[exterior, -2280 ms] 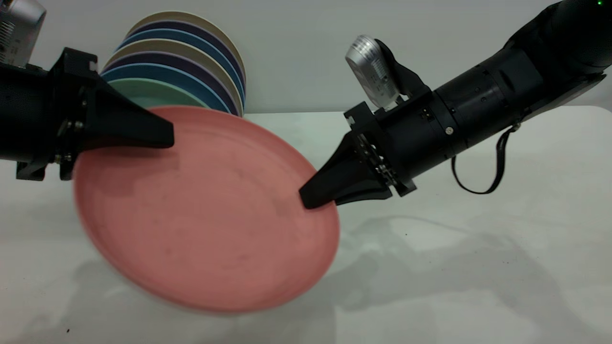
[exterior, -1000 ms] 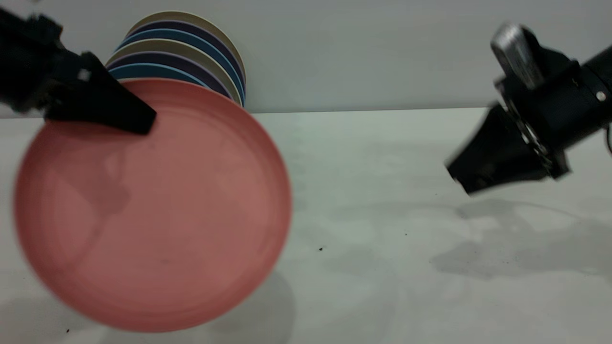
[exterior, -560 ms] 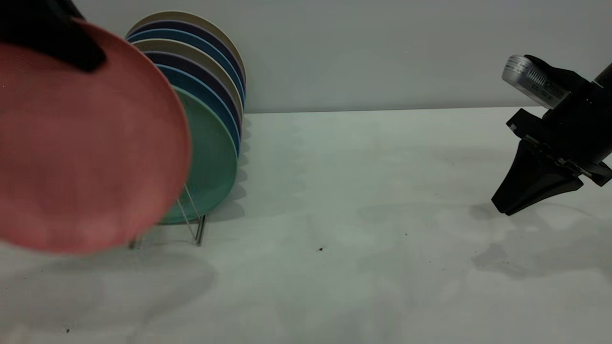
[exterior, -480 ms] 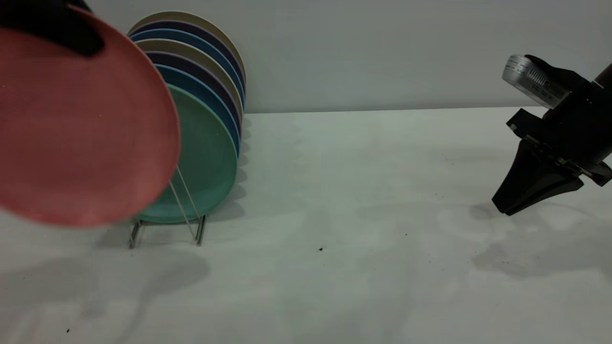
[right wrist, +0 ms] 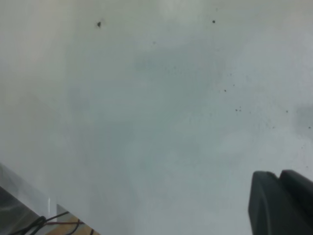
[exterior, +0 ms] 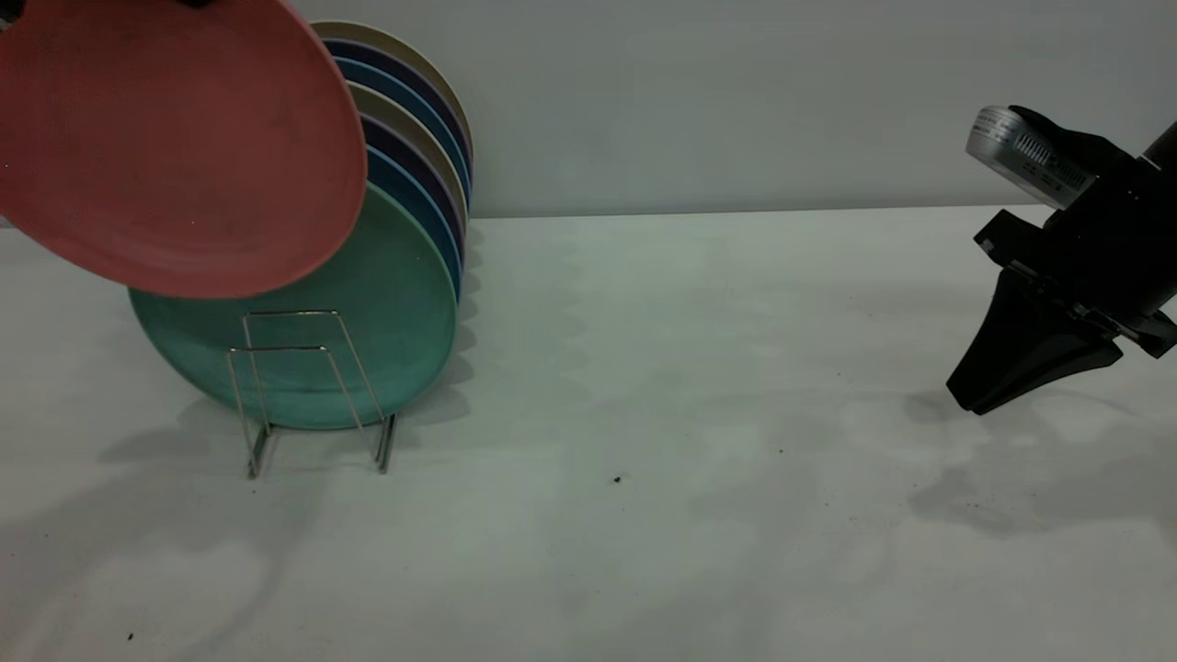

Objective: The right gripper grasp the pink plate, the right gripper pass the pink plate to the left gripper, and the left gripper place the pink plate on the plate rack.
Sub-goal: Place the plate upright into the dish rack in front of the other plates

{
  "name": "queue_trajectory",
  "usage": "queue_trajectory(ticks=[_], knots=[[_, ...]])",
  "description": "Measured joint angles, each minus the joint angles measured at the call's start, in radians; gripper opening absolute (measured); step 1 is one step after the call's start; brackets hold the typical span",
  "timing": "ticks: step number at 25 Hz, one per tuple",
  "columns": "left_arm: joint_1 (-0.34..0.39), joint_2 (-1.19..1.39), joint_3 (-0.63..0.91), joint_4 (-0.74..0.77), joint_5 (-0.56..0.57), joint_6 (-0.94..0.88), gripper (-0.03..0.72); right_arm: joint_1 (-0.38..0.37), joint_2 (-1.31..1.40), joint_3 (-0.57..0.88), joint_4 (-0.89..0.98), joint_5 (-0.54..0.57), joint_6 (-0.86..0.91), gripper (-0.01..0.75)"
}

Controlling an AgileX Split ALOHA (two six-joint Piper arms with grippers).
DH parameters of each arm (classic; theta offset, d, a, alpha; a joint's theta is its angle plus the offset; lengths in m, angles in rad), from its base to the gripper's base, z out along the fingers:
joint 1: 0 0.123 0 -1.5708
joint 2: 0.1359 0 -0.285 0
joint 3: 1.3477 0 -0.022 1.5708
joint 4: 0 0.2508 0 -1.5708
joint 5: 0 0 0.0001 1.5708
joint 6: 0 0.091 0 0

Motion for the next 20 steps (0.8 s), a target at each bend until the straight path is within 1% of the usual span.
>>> queue_trajectory(ticks=[14,20], knots=[[0.0,0.063,0.0,-0.002,-0.019,0.004,0.086,0.0,0.0,0.0,0.0,-0.002,0.0,0.009],[-0.047,0.088,0.0,-0.004,-0.07,0.004,0.086,0.0,0.0,0.0,0.0,-0.007,0.0,0.009]])
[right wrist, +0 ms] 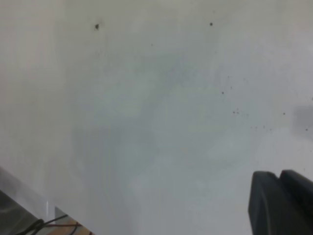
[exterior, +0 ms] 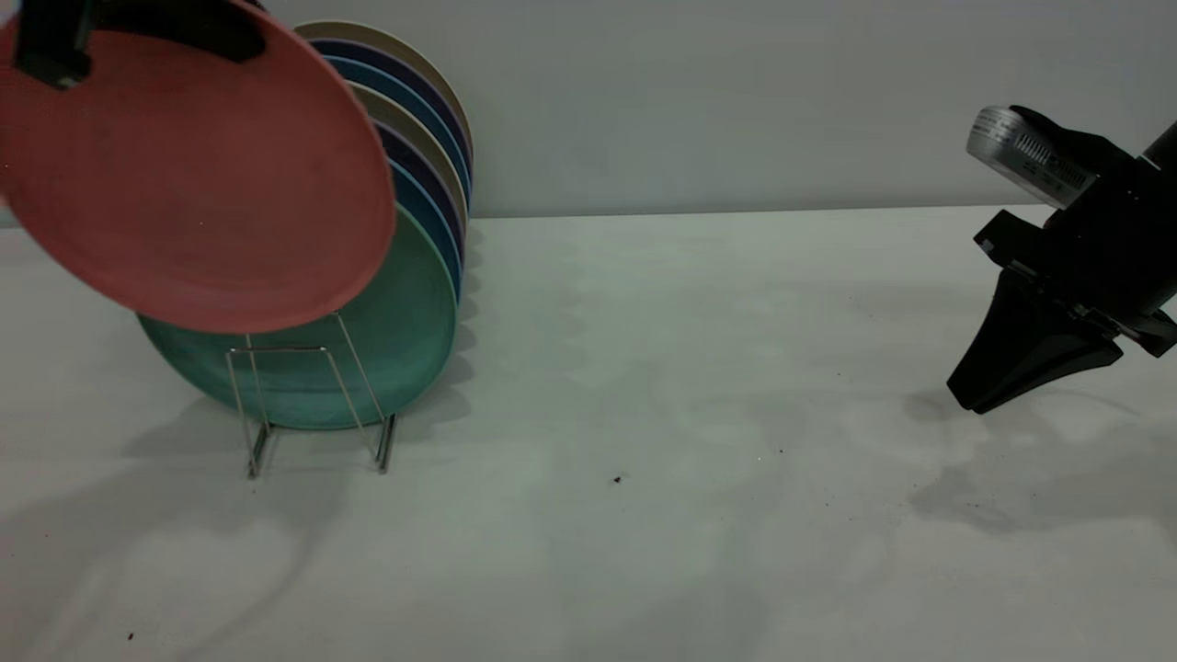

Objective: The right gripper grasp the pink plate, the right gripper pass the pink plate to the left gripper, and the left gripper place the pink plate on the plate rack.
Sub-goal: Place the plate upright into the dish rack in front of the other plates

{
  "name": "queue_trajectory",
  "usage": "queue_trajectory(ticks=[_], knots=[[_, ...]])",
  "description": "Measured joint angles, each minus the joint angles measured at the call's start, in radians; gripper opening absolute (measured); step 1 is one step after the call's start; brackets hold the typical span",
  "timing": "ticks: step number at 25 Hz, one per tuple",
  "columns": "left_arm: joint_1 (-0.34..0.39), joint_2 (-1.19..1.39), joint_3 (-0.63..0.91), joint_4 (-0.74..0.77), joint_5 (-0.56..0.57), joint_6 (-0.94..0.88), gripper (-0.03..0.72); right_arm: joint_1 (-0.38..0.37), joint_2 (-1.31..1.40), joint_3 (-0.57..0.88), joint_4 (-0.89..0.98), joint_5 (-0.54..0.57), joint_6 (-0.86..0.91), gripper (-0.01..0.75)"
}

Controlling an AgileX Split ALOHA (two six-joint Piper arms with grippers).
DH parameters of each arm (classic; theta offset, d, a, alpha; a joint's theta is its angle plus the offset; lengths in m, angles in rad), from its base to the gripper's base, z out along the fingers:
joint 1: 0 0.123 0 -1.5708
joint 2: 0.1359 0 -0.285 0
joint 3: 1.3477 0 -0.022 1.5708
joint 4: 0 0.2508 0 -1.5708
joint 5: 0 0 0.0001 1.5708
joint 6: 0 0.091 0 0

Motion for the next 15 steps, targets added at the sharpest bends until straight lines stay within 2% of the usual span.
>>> queue_trajectory(ticks=[4,15], knots=[[-0.031,0.022,0.0,-0.003,-0.007,0.0,0.085,0.0,0.0,0.0,0.0,0.0,0.0,0.009],[-0.033,0.085,0.0,-0.004,-0.043,0.0,0.085,0.0,0.0,0.0,0.0,0.0,0.0,0.013]])
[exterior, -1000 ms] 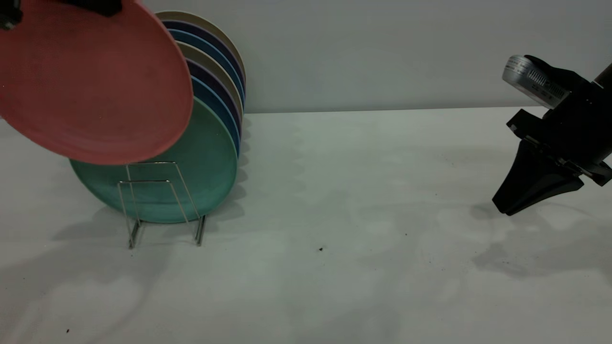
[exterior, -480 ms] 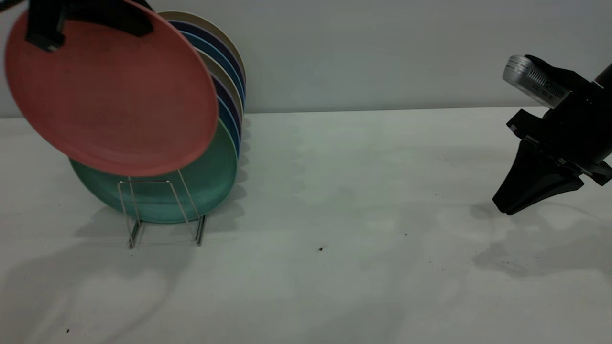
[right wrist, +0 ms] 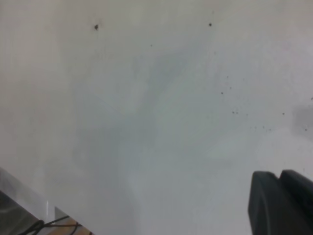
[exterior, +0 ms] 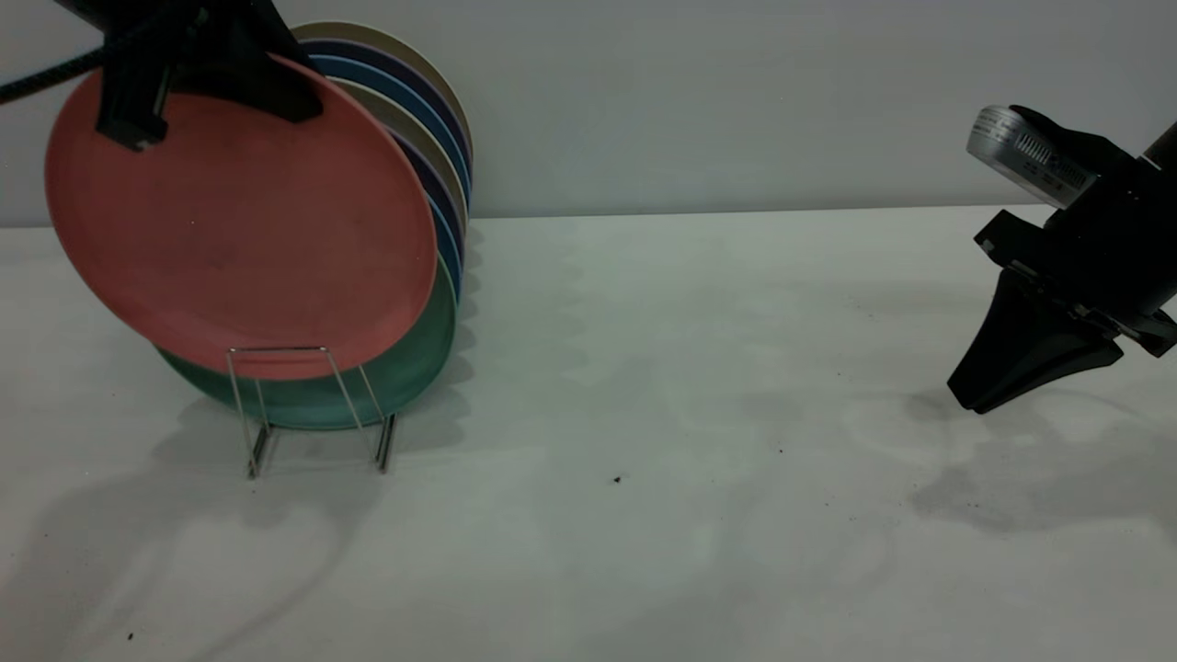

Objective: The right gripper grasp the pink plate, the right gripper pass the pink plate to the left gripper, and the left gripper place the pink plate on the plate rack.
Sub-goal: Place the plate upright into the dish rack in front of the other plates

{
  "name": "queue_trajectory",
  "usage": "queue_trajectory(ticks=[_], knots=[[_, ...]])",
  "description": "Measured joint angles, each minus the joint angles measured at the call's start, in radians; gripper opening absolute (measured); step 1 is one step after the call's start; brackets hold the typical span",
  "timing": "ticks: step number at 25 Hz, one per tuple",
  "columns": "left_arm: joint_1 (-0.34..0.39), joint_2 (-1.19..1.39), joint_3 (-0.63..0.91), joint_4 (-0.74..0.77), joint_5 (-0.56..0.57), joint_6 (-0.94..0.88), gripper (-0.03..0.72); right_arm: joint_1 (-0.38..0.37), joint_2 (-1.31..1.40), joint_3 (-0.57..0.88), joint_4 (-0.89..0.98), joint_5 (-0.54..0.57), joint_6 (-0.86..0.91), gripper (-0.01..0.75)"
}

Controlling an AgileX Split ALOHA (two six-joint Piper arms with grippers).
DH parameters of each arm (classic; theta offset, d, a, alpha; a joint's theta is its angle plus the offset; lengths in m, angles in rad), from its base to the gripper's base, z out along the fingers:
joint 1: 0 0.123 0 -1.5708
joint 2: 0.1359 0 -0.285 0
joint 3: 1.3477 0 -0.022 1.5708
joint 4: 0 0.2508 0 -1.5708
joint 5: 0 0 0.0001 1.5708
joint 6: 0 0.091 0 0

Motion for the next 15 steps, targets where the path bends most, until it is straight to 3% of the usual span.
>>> queue_trajectory(ticks=[15], knots=[[0.0,0.05,0.001,0.0,-0.041,-0.003,0.101,0.0,0.0,0.0,0.0,-0.001,0.0,0.021]])
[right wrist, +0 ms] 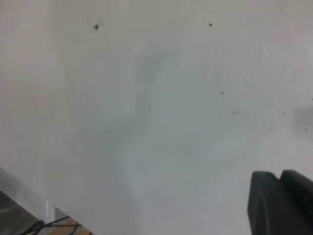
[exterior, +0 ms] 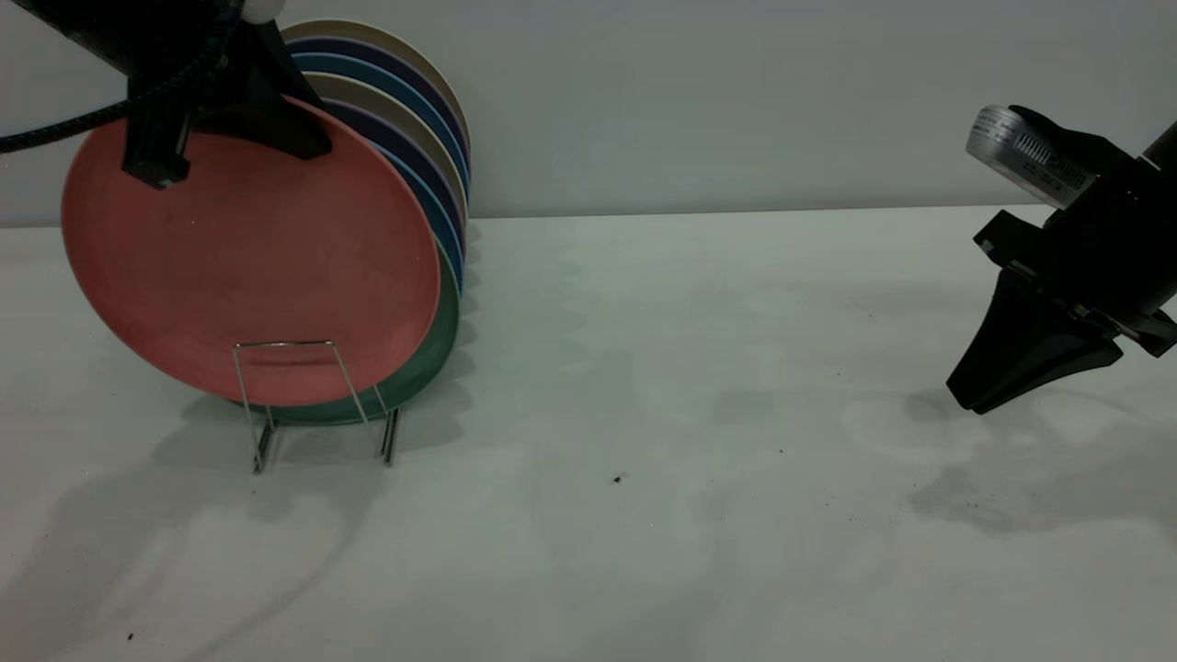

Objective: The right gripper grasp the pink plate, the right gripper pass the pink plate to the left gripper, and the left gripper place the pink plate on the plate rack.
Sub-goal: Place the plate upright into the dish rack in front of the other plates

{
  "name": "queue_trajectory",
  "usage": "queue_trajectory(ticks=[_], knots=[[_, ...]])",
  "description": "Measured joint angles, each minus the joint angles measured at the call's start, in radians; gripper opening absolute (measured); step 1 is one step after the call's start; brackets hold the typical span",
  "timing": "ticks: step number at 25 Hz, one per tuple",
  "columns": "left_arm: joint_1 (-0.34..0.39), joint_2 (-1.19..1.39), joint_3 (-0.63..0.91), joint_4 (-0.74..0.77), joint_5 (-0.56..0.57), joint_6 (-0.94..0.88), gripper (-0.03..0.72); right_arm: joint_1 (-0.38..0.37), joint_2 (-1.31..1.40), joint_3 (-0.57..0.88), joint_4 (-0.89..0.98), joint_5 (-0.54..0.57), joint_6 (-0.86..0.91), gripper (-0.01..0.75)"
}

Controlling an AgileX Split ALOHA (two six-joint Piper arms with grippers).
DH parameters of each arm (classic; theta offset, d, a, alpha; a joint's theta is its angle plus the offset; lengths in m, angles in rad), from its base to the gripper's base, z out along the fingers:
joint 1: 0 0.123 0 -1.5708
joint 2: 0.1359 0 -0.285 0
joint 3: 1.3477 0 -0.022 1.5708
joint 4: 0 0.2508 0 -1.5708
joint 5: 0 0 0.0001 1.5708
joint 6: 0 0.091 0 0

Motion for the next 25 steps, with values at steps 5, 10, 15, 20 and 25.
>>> queue_trajectory(ticks=[5,10,15,20,25], knots=[[0.0,0.003,0.0,0.0,-0.019,-0.003,0.247,0.0,0.0,0.0,0.0,0.0,0.0,0.021],[0.0,0.003,0.0,0.0,-0.024,-0.003,0.336,0.0,0.0,0.0,0.0,0.0,0.0,0.023],[0.0,-0.005,0.0,0.002,0.018,-0.019,0.342,0.0,0.0,0.0,0.0,0.0,0.0,0.025],[0.0,-0.021,0.0,0.096,0.05,-0.138,0.345,0.0,0.0,0.0,0.0,0.0,0.0,0.025],[0.0,-0.025,0.0,0.289,0.059,-0.335,0.347,0.0,0.0,0.0,0.0,-0.001,0.0,0.025]])
